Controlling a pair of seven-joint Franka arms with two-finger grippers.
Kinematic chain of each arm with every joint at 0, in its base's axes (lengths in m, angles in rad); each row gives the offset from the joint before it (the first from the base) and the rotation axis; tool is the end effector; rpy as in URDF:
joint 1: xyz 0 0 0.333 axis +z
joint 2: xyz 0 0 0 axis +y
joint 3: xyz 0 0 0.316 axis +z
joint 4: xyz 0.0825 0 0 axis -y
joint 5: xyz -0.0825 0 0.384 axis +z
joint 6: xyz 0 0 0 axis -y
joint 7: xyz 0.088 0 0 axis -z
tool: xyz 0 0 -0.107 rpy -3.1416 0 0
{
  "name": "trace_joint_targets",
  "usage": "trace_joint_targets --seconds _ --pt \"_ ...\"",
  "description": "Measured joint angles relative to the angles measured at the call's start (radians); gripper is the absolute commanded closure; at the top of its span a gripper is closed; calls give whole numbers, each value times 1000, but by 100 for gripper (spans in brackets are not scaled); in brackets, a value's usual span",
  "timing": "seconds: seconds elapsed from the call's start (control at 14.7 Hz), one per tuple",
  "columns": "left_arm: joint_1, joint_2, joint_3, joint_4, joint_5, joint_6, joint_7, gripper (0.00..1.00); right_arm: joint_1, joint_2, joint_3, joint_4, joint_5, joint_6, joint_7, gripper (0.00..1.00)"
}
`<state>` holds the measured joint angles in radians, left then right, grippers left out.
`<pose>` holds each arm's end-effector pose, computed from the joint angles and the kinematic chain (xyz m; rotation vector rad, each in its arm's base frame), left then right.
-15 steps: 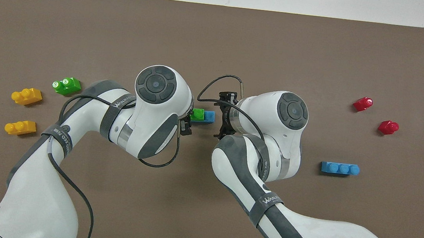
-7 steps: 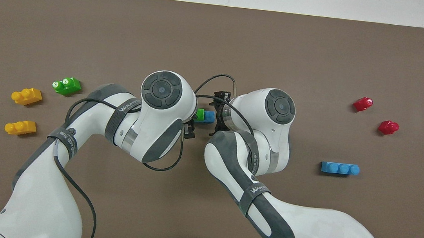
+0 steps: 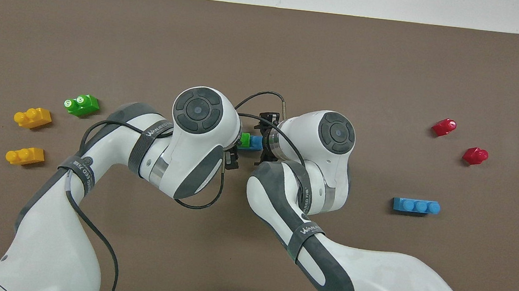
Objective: Remove green block with left arm and hold with right
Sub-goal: 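Hold the joined bricks firmly with both grippers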
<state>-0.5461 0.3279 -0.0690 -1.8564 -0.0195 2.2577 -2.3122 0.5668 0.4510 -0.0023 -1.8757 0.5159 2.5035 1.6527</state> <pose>0.5215 -0.3657 0.3522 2.0065 2.3151 -0.0451 0.5533 0.3464 0.2876 -2.0823 1.8989 0.3247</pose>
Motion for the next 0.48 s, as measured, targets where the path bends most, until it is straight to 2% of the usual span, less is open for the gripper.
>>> trace_joint_targets --seconds 0.48 --pt "0 1 0 -5 0 3 0 0 0 7 -5 -6 0 14 -9 11"
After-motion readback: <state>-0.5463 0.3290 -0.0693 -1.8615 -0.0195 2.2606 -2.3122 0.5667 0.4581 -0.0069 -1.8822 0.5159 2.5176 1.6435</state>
